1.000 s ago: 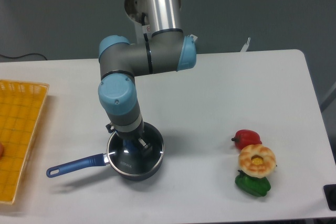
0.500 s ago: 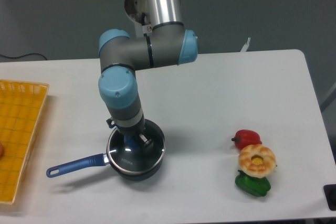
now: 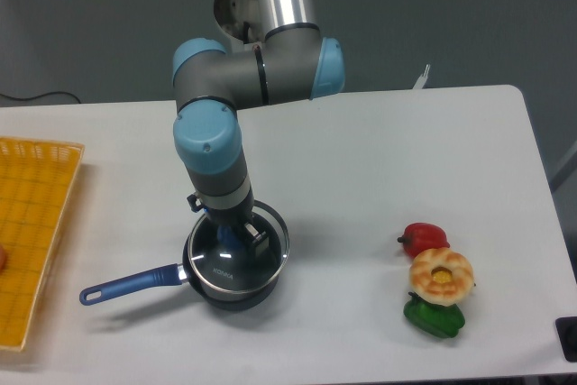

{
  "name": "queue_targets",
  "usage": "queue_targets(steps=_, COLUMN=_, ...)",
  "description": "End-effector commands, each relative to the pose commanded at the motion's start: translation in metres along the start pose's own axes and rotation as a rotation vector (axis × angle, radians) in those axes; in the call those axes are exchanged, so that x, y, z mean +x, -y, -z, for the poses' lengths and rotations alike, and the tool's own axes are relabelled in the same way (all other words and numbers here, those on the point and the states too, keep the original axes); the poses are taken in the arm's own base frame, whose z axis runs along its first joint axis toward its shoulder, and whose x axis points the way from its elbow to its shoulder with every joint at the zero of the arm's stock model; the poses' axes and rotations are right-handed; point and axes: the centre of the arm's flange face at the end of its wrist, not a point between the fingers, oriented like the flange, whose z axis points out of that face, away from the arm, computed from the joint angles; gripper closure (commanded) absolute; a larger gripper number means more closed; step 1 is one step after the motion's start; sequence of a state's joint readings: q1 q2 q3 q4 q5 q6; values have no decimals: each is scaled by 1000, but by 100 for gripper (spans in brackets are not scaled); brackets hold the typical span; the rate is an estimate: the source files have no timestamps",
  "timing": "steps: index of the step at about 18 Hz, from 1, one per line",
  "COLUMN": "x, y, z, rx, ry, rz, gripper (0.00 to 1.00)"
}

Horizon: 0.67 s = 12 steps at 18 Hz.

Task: Open the lid

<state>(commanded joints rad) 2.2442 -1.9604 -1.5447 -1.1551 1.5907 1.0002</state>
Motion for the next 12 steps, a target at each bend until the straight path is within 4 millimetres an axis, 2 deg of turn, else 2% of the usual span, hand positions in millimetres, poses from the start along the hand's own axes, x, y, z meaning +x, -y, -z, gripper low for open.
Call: queue_targets(steps=12, x=-7, y=-15, z=-1, rx=-16, ry=-21, rz=-8, gripper=36)
